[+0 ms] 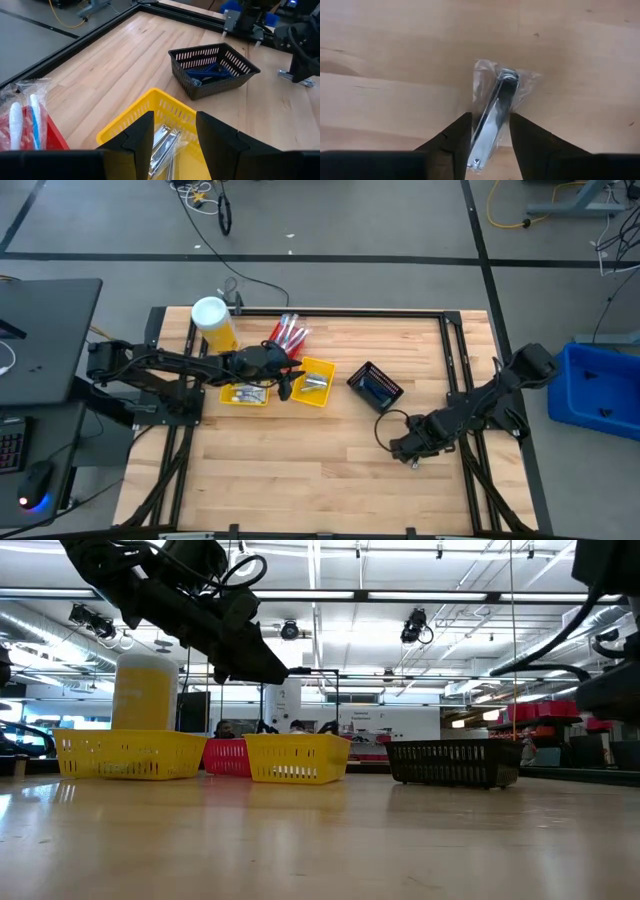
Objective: Pick & Place Travel size toiletries
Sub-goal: Put the silver nail cutter into the right yellow bin
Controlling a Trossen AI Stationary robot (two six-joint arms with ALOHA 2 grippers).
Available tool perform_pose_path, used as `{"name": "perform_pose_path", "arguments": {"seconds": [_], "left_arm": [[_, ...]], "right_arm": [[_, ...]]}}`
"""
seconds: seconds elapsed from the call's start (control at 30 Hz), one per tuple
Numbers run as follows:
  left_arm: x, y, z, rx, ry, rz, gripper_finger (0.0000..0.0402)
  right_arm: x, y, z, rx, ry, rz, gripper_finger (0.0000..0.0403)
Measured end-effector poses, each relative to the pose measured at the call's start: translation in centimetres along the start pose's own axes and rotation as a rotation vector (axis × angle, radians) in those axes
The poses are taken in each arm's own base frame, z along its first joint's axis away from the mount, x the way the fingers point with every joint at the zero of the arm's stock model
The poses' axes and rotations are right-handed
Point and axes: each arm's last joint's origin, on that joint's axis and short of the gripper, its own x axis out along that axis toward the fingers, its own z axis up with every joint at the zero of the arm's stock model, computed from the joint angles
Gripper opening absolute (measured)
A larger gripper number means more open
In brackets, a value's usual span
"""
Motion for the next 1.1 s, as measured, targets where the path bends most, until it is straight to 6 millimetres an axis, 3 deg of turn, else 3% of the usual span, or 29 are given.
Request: {"name": "perform_pose_path", "arguments": {"seconds": [0.4, 0.63, 0.9, 1.1], "left_arm": [[0.0, 0.0, 0.0, -0.004, -0.001, 0.000, 0.0153], [0.0, 0.0, 0.0, -0.004, -0.001, 0.000, 0.0153], [0.0, 0.0, 0.0, -0.008, -0.002, 0.000, 0.0153], [0.0, 0.0, 0.0, -0.030, -0.003, 0.006, 0.0153]], "right_arm": [[0.3, 0.2, 0.0, -0.133, -0.015, -0.005, 0.0078], [-0.1, 0.6, -0.2, -0.248, -0.022, 0.022, 0.0062], [-2.1, 4.0, -0.8, -0.514, -0.183, 0.290, 0.0061], [-3.9, 7.4, -0.4, -0.812, -0.504, 0.584, 0.0060]]}}
